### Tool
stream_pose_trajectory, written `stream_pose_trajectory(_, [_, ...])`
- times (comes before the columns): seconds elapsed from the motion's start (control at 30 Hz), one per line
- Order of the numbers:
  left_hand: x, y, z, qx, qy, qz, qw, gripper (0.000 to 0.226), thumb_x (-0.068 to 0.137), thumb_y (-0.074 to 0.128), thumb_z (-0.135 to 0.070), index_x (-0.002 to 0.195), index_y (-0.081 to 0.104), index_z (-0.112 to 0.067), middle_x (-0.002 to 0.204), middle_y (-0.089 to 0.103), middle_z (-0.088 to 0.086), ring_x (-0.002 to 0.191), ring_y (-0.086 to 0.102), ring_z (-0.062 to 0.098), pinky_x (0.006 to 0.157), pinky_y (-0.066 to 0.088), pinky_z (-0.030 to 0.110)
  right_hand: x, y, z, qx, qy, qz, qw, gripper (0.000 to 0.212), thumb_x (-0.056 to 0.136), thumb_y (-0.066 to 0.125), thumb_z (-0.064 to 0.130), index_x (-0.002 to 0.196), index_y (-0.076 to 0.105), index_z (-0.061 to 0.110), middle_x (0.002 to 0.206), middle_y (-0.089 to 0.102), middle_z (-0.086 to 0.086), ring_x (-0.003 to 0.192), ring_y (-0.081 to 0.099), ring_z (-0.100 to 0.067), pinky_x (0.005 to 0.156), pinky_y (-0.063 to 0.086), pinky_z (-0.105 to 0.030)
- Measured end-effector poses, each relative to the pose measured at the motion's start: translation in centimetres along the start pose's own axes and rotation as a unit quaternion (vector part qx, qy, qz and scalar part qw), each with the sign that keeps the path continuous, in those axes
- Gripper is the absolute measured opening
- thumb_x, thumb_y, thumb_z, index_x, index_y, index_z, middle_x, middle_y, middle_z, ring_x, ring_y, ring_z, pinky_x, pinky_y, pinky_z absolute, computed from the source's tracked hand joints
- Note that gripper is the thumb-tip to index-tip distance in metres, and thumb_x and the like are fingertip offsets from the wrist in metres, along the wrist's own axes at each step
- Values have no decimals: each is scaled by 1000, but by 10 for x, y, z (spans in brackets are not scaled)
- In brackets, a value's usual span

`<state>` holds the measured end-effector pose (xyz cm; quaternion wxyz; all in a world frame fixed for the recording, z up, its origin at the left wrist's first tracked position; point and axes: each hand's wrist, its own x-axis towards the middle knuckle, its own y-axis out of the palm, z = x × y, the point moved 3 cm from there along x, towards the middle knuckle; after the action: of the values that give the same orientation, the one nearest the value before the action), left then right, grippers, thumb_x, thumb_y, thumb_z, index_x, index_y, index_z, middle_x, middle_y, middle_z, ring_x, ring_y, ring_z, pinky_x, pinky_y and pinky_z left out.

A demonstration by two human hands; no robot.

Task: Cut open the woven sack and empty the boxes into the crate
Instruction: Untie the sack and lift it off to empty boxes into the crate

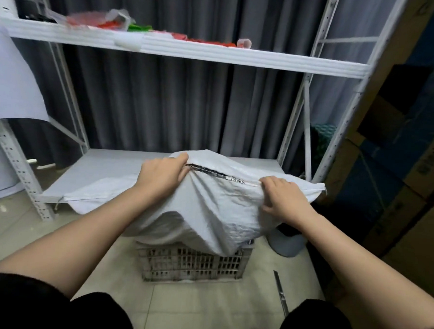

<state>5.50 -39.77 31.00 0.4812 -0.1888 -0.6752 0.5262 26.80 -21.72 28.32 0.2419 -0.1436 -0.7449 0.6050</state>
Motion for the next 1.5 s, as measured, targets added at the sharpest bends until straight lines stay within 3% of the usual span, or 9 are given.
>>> stream_pose_trajectory(0.13, [1, -2, 13, -36, -32, -24, 999, 24, 98, 37, -41, 97, 43, -18, 92, 68, 7, 85, 61, 33, 59, 33, 32, 27, -14, -3, 30, 10, -49, 998, 8, 86, 52, 21, 91, 46, 18, 102, 60, -9, 98, 55, -32, 70, 35, -36])
stream_pose_trajectory(0.27, [30, -17, 36, -14, -75, 2, 997, 24, 96, 38, -38, 101, 48, -17, 106, 65, 16, 95, 62, 38, 68, 40, 36, 66, -59, -1, 37, 23, -195, 980, 7, 87, 50, 16, 93, 51, 11, 86, 63, -14, 89, 56, -36, 67, 32, -38])
stream_pose_trajectory(0.4, [63, -56, 43, -90, -126, -162, 975, 23, 95, 42, -37, 95, 47, -14, 100, 61, 11, 88, 59, 36, 68, 40, 38, 87, -99, -2, 132, 114, -381, 908, 6, 83, 54, 15, 87, 54, 10, 82, 60, -10, 83, 53, -35, 68, 32, -39])
stream_pose_trajectory(0.57, [74, -24, 39, -41, -81, 30, 995, 18, 95, 38, -30, 101, 46, -14, 106, 63, 16, 91, 59, 37, 69, 39, 37, 93, -60, -17, 113, 95, -129, 981, 12, 90, 50, 23, 95, 47, 13, 85, 57, -10, 81, 54, -34, 63, 36, -36])
stream_pose_trajectory(0.8, [98, -59, 32, -198, -169, -244, 934, 18, 94, 42, -24, 102, 47, -8, 105, 59, 14, 90, 56, 41, 69, 38, 41, 110, -99, -21, 233, 126, -417, 869, 4, 84, 45, 12, 85, 48, 9, 89, 54, -12, 83, 48, -30, 68, 34, -40])
stream_pose_trajectory(0.93, [92, -17, 25, 3, -41, 6, 999, 17, 93, 42, -12, 110, 42, -10, 108, 61, 16, 90, 61, 40, 68, 41, 40, 113, -46, -28, 97, 78, -121, 985, 14, 80, 48, 4, 82, 42, 16, 89, 55, -12, 91, 57, -32, 68, 36, -37])
stream_pose_trajectory(1.2, [109, -46, 27, -161, -90, -200, 962, 13, 87, 40, -6, 99, 44, -8, 104, 51, 14, 79, 54, 44, 67, 42, 47, 104, -82, -36, 181, 169, -398, 883, 10, 84, 45, 0, 85, 48, 10, 94, 51, -9, 88, 46, -29, 61, 27, -34])
stream_pose_trajectory(1.33, [100, -21, 24, -20, -50, -56, 997, 15, 89, 39, -1, 102, 42, -8, 100, 50, 13, 79, 60, 42, 61, 40, 40, 99, -35, -37, 148, 142, -231, 951, 8, 85, 48, 4, 89, 51, 11, 107, 50, -9, 88, 53, -32, 59, 30, -32])
stream_pose_trajectory(1.5, [82, -4, 28, -16, -53, -58, 997, 15, 89, 39, 1, 102, 42, -7, 105, 47, 13, 67, 56, 38, 58, 39, 38, 90, -26, -23, 189, 66, -171, 965, 6, 85, 54, 14, 86, 49, 12, 111, 46, -4, 87, 54, -27, 61, 32, -30])
